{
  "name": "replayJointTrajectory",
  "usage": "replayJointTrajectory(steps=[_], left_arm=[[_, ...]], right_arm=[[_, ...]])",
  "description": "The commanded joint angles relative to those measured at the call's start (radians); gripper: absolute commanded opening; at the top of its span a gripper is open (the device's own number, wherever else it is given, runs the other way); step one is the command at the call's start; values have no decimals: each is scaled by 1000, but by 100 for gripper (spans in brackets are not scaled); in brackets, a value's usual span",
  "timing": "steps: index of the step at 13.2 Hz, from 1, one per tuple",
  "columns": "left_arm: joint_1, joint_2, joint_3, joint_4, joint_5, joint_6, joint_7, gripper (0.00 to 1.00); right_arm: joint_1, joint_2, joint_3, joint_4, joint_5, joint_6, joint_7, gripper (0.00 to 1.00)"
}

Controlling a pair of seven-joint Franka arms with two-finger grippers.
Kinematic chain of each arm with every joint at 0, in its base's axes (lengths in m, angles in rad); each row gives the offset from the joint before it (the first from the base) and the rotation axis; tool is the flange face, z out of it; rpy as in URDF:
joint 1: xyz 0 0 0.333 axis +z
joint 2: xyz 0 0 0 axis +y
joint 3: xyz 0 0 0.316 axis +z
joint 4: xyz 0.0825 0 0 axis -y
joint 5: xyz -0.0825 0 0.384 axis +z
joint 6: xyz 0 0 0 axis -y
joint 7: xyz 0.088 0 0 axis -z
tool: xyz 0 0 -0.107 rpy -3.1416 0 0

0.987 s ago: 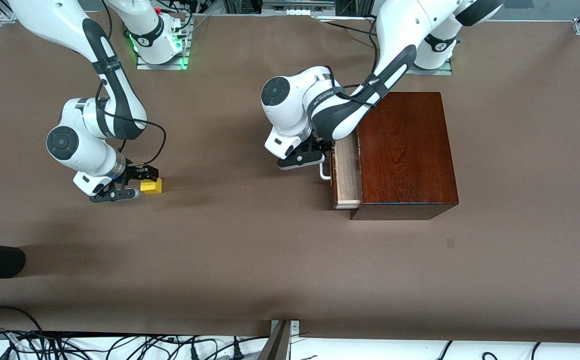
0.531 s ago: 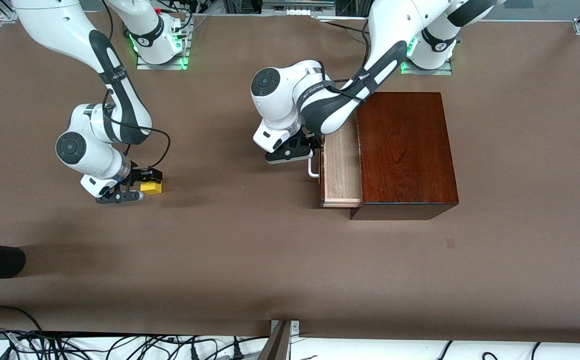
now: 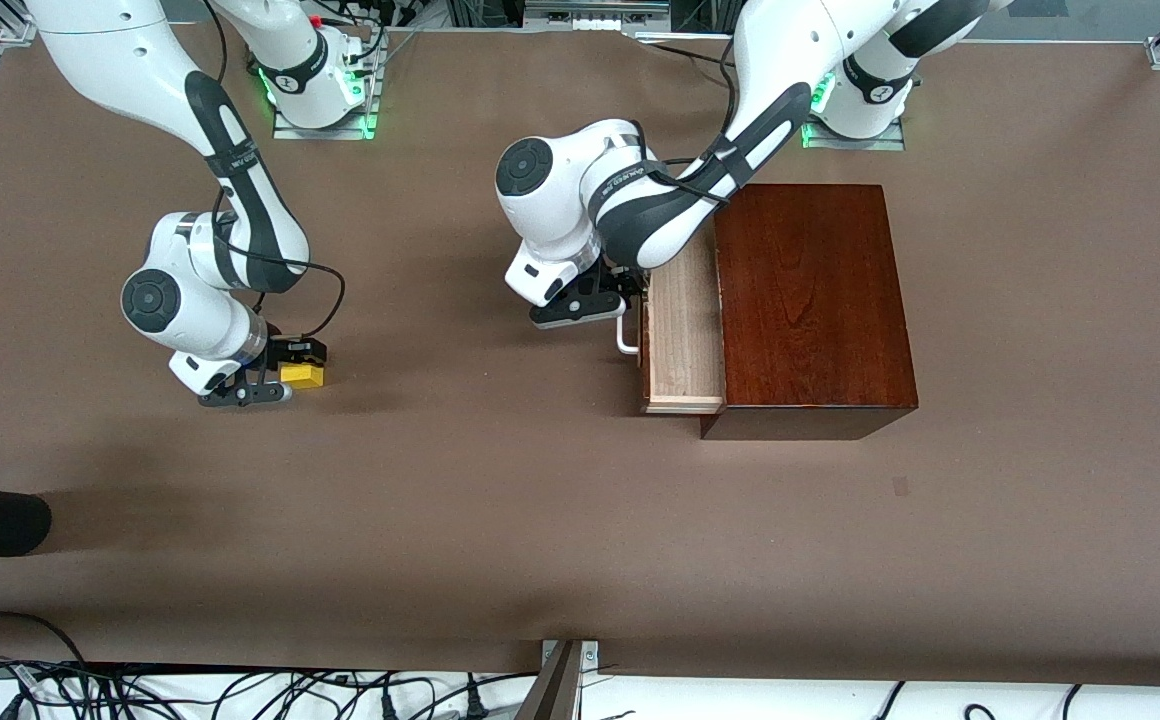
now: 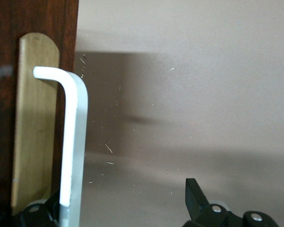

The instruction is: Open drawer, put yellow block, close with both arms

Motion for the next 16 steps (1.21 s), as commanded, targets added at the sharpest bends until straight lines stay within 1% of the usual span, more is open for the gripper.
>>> replayJointTrajectory(steps=[1,3,4,5,6,7,8,9,12,13,14,16], left_arm=[[-10,11,-6,59,6,-70,-4,100],[-11,8,-7,76,5,-94,-4,100],[-11,8,-9,87,5,-108,-4,100],[-7,2,-12,96,3,-123,1,100],[-5,-10,-13,119,-6,-151,19,100],[1,-17,-18,146,-9,-206,51,100],[12,-26,-22,171,-9,-262,102,100],[13,-47,-21,185,-9,-299,152,100],[61,-122,-16,182,-8,-355,309,100],[85,-154,-15,173,-8,-367,376,100],[119,-180,-16,173,-8,-394,459,100],[191,-234,-16,165,-9,-433,646,100]], right_arm=[[0,-1,4,-9,17,21,5,79],[0,5,4,-6,25,27,7,79],[0,11,7,-6,47,36,1,79],[0,13,20,-6,54,45,-2,79],[0,13,20,-6,54,47,-1,79],[0,14,20,-4,54,48,-2,78],[0,14,20,-4,54,47,-5,70],[0,14,20,-3,54,47,-8,59],[0,13,20,8,54,42,-27,20],[0,10,20,17,54,39,-36,11],[0,-2,21,25,46,33,-47,6],[2,-42,27,29,46,-20,-120,5]])
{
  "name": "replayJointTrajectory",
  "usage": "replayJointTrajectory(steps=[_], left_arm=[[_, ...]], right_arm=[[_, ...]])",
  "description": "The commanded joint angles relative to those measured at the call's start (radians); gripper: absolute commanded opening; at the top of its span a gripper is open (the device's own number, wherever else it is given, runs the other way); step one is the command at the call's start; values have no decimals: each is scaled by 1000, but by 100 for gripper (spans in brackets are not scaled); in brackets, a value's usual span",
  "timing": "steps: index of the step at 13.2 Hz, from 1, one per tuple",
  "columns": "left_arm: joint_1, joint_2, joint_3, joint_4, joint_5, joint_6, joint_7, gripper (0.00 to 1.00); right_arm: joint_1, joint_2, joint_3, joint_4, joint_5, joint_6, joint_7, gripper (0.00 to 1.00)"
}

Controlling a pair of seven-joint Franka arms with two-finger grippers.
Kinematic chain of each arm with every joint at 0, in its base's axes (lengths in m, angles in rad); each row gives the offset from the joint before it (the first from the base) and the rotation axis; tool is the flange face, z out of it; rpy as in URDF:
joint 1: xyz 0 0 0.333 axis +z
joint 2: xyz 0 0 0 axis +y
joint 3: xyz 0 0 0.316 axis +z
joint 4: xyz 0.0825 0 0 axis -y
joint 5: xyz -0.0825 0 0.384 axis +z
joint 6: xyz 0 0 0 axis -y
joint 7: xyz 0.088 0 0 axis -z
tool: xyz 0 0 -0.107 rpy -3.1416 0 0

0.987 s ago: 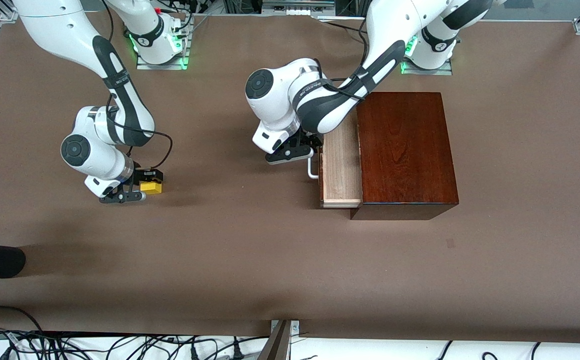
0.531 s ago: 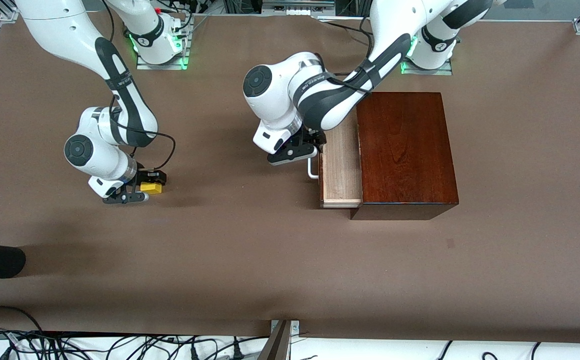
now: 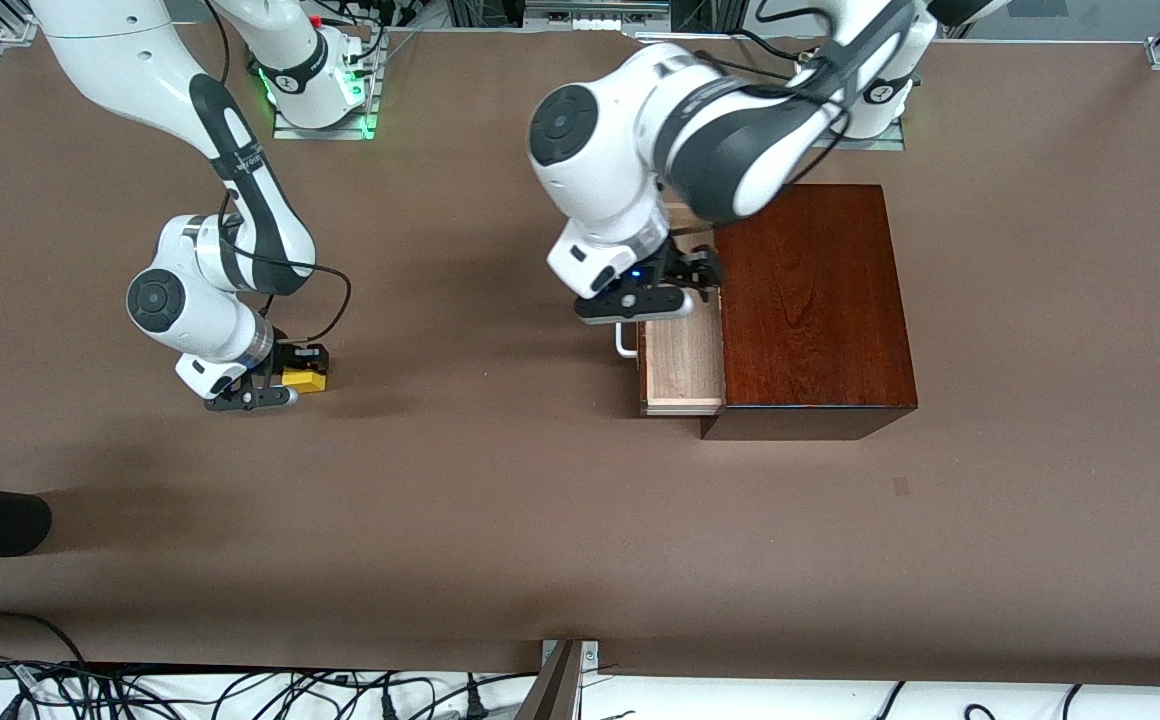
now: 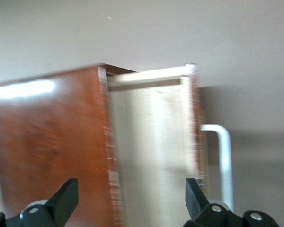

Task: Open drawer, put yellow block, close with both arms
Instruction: 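Lift the cube with the right gripper while the left gripper withdraws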

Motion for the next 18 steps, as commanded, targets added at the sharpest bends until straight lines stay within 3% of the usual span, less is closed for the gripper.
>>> replayJointTrajectory(steps=[1,2,5,8,10,13,15,18], left_arm=[[97,-88,-5,-39,-9,-39,218,100],[132,-117,-6,-61,-15,-39,253,100],[258,-217,-8,-119,-191,-39,283,100],[348,-370,-6,-272,-311,-12,277,100],[402,-427,-6,-321,-357,11,309,100],[549,-450,-6,-317,-435,8,540,100],[685,-453,-6,-322,-533,7,701,100],[755,-458,9,-357,-543,19,786,100]], right_arm=[[1,-65,19,6,15,-67,-105,5],[1,-91,42,9,15,-68,-122,5],[1,-165,143,43,-4,-159,-131,5],[1,-191,275,132,-31,-257,-128,4],[36,-180,359,228,-77,-320,-102,3],[226,-119,359,412,-226,-448,-79,3],[301,-53,359,536,-243,-515,-71,3],[450,92,355,756,-286,-573,-56,2]])
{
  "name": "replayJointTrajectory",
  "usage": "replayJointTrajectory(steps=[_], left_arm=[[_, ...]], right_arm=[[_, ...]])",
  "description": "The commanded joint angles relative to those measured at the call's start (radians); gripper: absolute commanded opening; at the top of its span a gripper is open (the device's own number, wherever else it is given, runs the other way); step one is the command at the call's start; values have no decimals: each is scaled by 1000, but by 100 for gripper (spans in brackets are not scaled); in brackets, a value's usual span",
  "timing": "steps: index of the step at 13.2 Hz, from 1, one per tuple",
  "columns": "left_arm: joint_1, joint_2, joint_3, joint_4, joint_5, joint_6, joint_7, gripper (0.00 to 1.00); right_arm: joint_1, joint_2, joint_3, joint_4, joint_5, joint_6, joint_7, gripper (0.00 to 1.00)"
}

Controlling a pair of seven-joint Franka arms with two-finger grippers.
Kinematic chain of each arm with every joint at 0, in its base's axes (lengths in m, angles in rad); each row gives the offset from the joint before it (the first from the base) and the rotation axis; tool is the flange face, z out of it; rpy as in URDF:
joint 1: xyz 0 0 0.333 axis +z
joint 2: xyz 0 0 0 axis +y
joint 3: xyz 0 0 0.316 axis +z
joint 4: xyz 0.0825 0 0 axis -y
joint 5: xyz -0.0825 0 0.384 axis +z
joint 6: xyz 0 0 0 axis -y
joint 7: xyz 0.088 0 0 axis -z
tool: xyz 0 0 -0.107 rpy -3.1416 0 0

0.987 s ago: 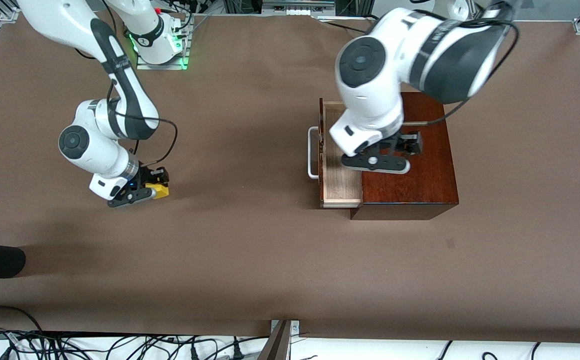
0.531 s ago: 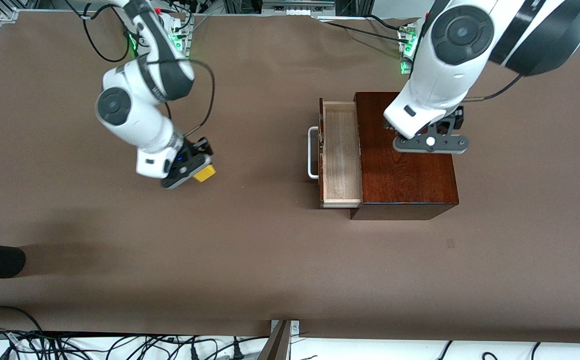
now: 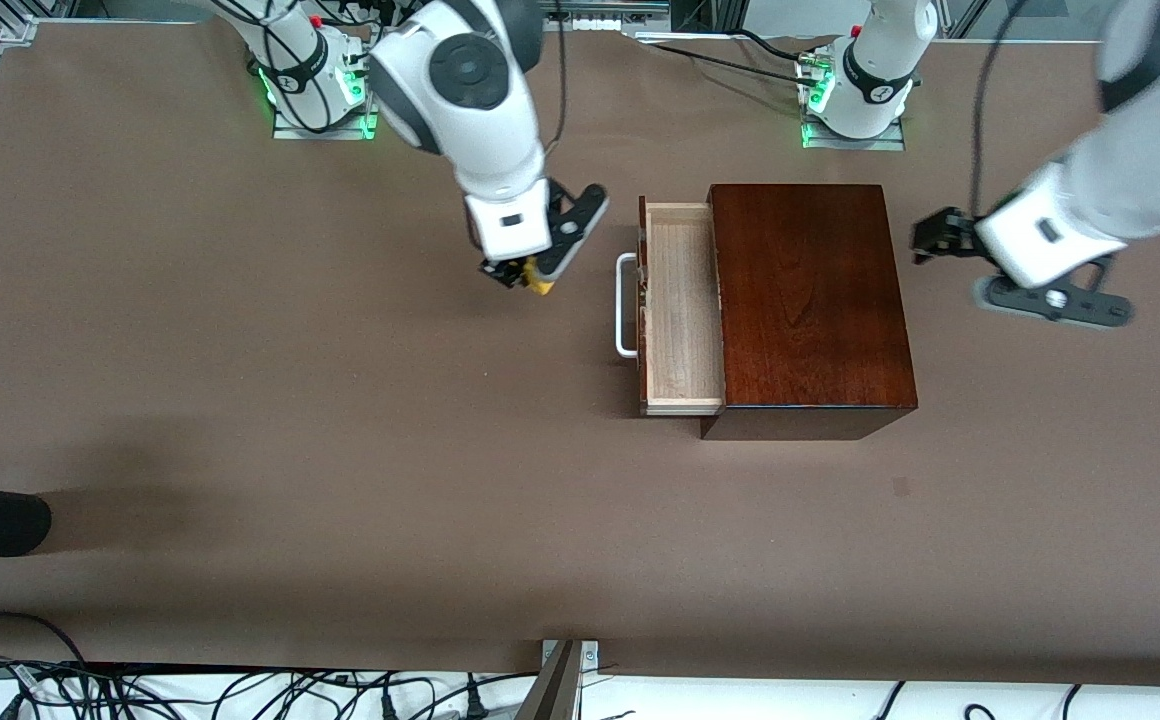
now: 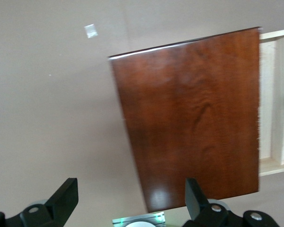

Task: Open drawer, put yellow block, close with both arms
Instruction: 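Lift the cube with the right gripper while the left gripper withdraws, then lower the yellow cube into the open drawer and open the right gripper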

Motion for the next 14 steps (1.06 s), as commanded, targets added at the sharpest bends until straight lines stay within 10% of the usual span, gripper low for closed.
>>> replayJointTrajectory(steps=[1,3,7,14], left_arm=[[4,-70,38,-89,-28,45,39,100],[-137,-164,210,-216,-41,159,41,100],[-356,-202,487,-281,-44,195,105,100],[-392,-281,503,-358,-47,292,-74,100]], right_arm=[[133,207,-11,305,-101,-106,7,2],[223,336,-11,524,-194,-227,-1,2],[311,380,-13,559,-259,-183,-24,2],[314,461,-16,557,-293,-88,-183,2]])
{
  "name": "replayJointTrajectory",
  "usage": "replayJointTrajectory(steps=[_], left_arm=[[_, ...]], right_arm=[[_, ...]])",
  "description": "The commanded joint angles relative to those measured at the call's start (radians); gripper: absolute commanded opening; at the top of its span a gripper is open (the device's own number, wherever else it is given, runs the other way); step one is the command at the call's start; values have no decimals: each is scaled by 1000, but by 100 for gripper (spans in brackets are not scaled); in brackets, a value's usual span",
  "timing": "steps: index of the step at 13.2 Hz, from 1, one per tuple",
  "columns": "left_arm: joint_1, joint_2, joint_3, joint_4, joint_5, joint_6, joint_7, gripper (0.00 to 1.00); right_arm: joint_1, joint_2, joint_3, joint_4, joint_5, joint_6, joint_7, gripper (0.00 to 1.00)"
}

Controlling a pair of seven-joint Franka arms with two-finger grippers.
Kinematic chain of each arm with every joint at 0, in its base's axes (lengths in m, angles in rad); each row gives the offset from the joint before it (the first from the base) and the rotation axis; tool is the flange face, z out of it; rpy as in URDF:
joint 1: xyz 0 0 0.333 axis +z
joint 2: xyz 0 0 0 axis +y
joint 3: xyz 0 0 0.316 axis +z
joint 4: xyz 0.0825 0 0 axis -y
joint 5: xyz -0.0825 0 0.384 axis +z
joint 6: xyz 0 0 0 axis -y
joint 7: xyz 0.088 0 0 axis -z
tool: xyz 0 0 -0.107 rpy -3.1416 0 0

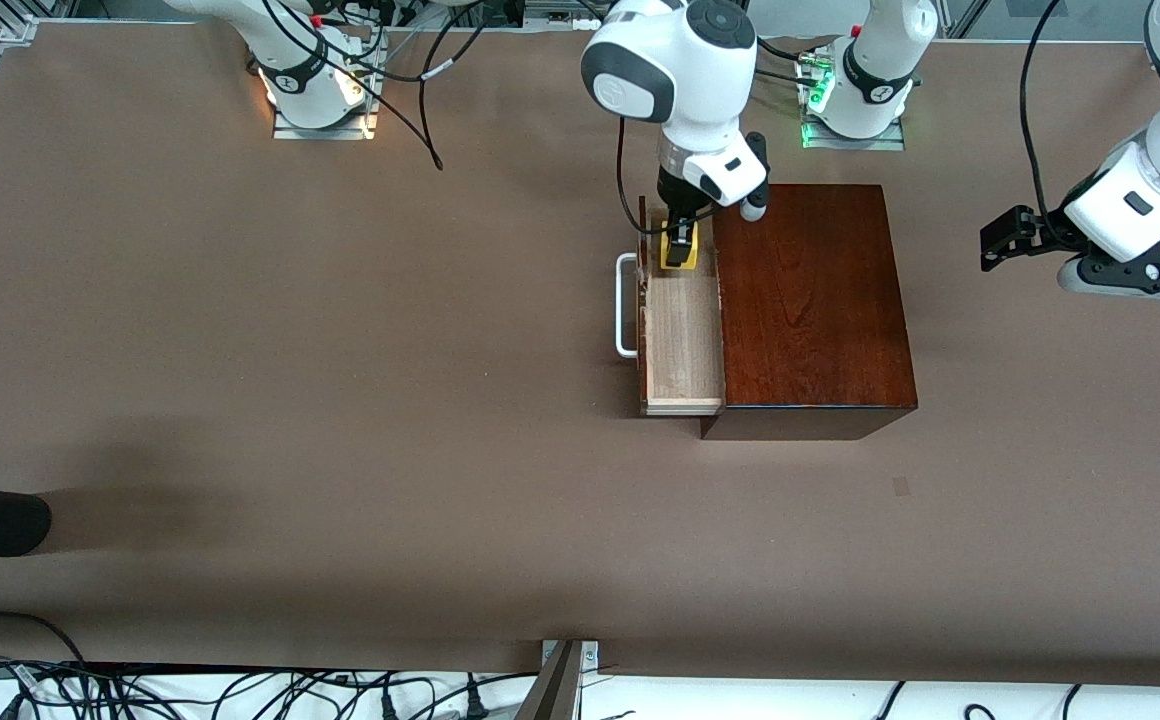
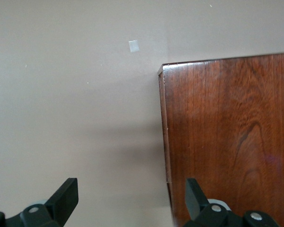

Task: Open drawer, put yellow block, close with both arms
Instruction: 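Lower the yellow cube into the open drawer and open the right gripper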

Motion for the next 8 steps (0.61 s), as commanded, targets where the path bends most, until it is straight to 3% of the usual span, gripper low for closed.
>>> replayJointTrajectory(steps=[1,8], left_arm=[[-19,-44,19,-41,-26,30,-44,100],[-22,-52,41,-38,-26,-2,-8,100]], right_arm=[[-2,39,1,47,-15,-2,-82,2],[-15,82,-1,44,-10,26,-132,3]])
